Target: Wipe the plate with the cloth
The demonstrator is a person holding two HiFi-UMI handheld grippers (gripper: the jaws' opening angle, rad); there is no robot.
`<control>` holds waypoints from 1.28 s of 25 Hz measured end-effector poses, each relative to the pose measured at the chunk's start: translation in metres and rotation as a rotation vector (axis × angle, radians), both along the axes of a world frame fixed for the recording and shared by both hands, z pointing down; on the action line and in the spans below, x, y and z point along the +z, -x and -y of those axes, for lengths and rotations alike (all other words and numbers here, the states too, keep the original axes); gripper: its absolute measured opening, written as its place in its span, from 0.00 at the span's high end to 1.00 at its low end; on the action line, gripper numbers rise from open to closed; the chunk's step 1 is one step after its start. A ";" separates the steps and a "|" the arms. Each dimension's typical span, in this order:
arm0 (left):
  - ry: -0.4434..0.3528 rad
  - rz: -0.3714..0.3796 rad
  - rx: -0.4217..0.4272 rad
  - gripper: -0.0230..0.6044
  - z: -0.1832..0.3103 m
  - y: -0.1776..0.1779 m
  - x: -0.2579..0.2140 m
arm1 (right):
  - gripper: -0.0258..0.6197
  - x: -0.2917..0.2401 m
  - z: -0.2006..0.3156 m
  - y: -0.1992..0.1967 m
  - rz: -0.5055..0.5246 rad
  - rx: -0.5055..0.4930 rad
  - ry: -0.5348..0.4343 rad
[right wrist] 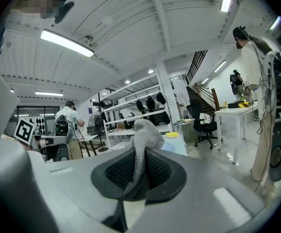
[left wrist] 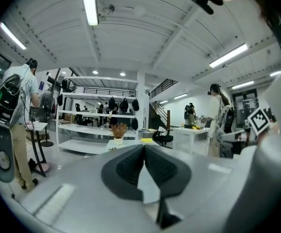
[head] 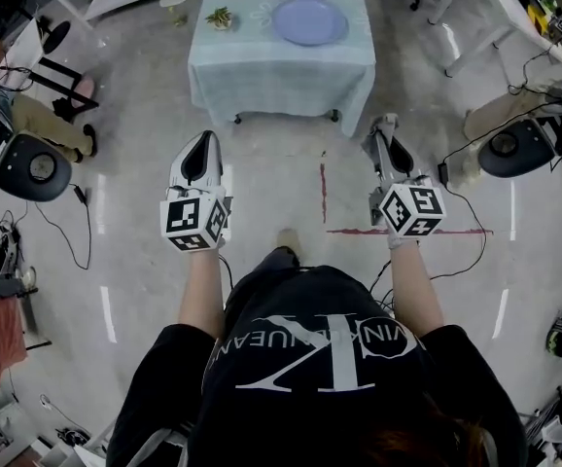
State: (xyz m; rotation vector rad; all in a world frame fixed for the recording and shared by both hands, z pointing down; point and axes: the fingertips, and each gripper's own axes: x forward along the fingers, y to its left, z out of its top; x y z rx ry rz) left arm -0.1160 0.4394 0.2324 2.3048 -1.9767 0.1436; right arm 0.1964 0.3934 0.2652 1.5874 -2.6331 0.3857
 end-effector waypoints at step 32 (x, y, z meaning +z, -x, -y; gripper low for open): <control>0.025 -0.019 0.058 0.96 0.174 0.001 0.022 | 0.90 0.007 0.167 0.015 -0.021 0.001 -0.021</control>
